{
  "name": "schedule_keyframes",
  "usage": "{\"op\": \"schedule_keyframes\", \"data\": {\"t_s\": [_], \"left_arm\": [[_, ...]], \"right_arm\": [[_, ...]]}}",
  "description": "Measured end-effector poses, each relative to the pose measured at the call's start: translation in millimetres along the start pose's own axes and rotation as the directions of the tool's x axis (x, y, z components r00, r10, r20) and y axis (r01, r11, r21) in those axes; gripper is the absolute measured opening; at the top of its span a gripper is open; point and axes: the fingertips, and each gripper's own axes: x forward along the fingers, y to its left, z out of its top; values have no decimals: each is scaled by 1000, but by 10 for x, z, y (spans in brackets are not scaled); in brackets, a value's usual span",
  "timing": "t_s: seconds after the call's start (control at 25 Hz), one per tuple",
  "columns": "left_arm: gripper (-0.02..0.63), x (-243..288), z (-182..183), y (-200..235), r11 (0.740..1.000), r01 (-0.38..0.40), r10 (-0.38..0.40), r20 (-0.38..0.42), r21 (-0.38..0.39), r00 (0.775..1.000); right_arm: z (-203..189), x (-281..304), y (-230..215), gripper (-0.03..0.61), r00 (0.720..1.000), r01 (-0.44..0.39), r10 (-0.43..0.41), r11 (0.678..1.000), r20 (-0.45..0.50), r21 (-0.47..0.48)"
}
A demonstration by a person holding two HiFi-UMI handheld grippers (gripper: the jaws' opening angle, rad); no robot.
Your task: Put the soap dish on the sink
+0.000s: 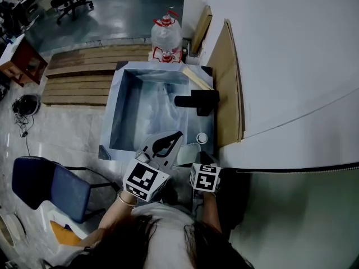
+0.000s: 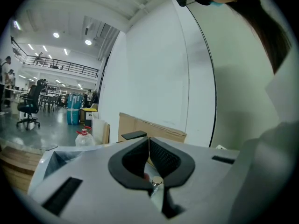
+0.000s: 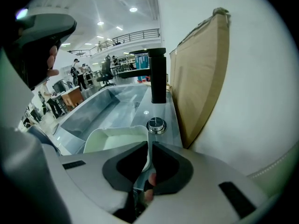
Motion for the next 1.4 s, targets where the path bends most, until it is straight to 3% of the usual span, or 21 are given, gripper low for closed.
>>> {"op": "schedule_keyframes", "data": {"t_s": [0.76,1.4], "left_arm": [[9,-432,149,-188,998,-68,67,46,18,997],[9,-1054,195,-408,986,-164,161,97,21,982]], "right_arm": [[230,-594,94,34,990,-4,13,998,142,-69],[316,-1306,263,32,947,-9,41,995,318,-102]]}}
